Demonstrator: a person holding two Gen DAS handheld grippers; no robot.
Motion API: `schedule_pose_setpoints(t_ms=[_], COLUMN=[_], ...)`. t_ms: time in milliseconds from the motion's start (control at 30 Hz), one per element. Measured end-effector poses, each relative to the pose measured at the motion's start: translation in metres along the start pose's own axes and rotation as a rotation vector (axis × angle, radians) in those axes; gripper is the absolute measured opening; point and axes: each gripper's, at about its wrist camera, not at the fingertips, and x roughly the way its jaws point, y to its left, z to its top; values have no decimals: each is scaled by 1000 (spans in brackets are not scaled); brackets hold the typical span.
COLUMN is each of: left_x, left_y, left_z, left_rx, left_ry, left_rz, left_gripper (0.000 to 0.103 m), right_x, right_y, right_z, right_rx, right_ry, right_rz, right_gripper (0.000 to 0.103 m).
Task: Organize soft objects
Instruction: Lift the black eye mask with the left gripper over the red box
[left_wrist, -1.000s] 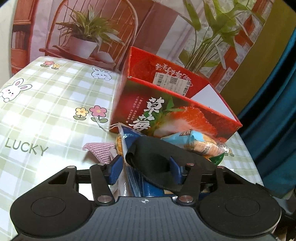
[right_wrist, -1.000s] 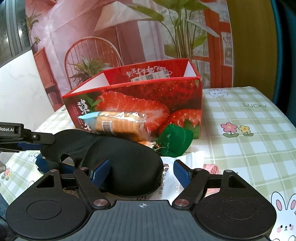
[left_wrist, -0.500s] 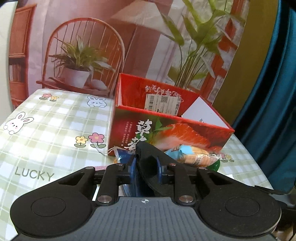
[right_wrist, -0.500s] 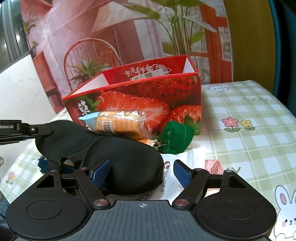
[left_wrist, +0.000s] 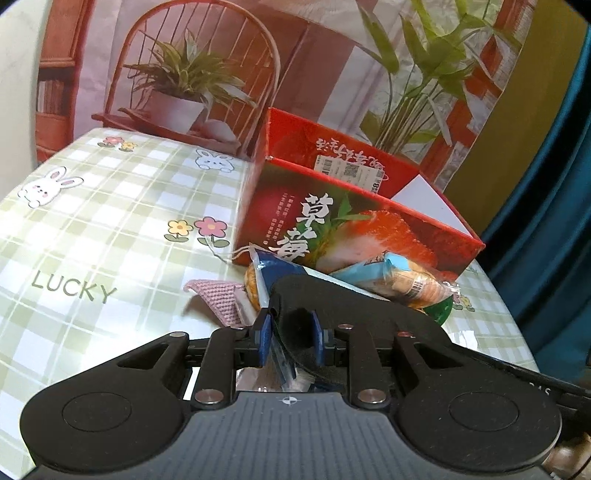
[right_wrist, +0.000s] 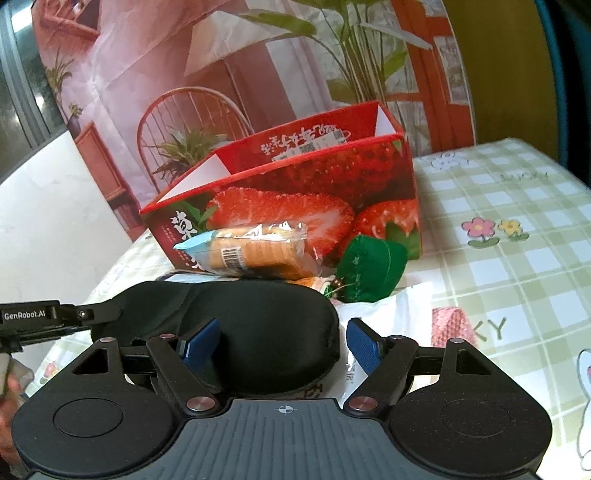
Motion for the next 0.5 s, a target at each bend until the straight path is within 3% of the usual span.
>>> schedule_pose_setpoints(t_ms=[133, 300, 433, 500], left_x=[2, 8, 9, 7], left_y=[1, 3, 1, -1], left_z=[-2, -4, -6, -6], left_rx=[-24, -67, -63, -42], left_ry=[8, 26, 27, 12], left_rz=[-13, -44, -65, -58], left_gripper=[28, 43, 43, 37], right_x=[8, 13, 13, 13], right_y=[-7, -17, -19, -18], right_z=[-1, -4, -5, -4], right_rx=[50, 123, 141, 136], right_ry=[19, 35, 37, 36], right_rz=[20, 43, 54, 67], right_gripper=[80, 84, 83, 75])
